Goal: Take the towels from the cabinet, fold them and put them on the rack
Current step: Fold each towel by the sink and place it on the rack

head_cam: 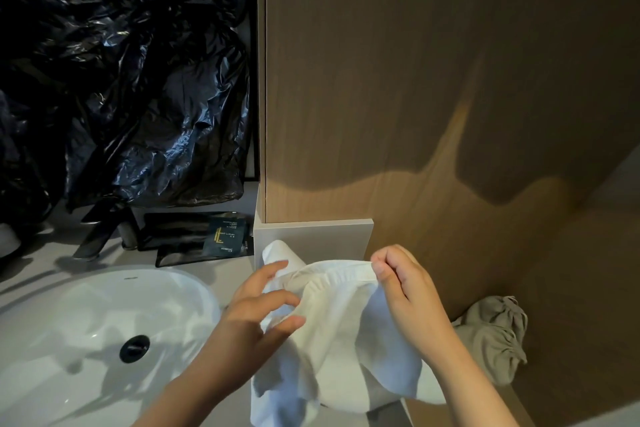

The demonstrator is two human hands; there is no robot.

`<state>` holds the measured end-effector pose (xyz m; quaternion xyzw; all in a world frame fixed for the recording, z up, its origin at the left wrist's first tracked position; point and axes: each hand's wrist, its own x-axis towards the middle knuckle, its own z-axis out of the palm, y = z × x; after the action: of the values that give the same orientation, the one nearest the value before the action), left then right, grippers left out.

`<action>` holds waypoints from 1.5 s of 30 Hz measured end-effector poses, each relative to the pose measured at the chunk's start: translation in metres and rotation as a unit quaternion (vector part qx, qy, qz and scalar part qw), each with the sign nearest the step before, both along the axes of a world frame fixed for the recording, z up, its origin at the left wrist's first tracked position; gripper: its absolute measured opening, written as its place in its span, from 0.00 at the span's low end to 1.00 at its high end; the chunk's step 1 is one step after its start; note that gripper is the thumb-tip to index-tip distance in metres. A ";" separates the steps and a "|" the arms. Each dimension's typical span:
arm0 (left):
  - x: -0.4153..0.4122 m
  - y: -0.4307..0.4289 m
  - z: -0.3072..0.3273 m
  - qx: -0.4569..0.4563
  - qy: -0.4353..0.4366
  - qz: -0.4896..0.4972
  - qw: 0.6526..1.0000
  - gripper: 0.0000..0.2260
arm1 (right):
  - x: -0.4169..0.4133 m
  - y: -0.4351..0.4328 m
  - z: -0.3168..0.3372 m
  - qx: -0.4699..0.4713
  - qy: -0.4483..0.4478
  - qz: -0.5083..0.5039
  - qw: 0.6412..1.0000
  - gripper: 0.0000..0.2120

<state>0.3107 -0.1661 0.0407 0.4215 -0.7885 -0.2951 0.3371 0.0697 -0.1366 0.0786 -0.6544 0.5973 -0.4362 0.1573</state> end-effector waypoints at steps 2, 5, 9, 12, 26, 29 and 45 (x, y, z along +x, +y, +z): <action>-0.007 -0.005 -0.001 -0.001 -0.006 0.026 1.000 0.09 | 0.003 0.002 0.001 0.000 0.008 0.007 1.000 0.14; -0.015 -0.012 -0.001 0.020 -0.045 0.057 0.997 0.14 | 0.005 0.004 0.003 -0.001 0.014 0.013 1.000 0.14; -0.007 -0.019 -0.004 0.031 -0.110 0.065 0.991 0.14 | 0.004 0.005 0.007 -0.014 0.030 0.003 0.999 0.14; 0.000 -0.019 0.000 -0.009 -0.137 0.096 0.986 0.13 | 0.001 0.004 0.011 -0.016 0.035 -0.006 0.999 0.14; 0.026 -0.063 0.133 -0.201 -0.180 -0.006 0.963 0.05 | -0.015 -0.017 0.082 -0.179 0.177 -0.083 0.964 0.07; 0.021 -0.057 0.116 -0.152 -0.232 -0.024 0.960 0.10 | -0.011 -0.016 0.086 -0.187 0.188 -0.064 0.962 0.08; 0.020 -0.061 0.070 -0.165 -0.098 0.117 0.975 0.06 | -0.017 -0.013 0.081 -0.140 0.169 -0.044 0.975 0.08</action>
<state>0.3303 -0.2268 0.1111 0.4762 -0.8005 -0.0772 0.3555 0.0530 -0.1499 0.1601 -0.7071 0.5764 -0.4054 -0.0582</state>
